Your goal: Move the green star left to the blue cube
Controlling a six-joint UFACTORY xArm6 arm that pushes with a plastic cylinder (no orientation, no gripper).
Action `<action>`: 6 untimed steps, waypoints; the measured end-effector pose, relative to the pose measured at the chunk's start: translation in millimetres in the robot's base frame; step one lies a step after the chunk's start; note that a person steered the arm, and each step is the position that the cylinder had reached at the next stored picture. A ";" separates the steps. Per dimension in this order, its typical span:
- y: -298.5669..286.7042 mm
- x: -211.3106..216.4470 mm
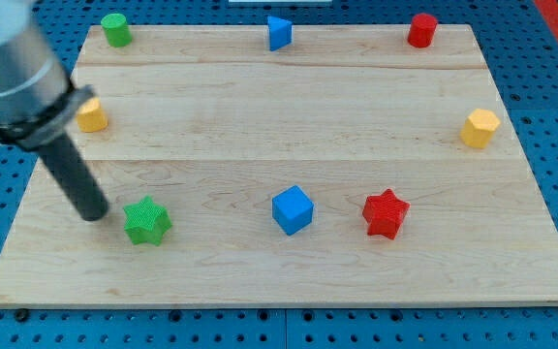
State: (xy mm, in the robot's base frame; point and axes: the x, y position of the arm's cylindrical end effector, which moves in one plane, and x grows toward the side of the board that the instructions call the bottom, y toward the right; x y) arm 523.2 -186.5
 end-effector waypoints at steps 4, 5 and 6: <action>37.0 12.7; 41.9 6.3; 49.4 -0.8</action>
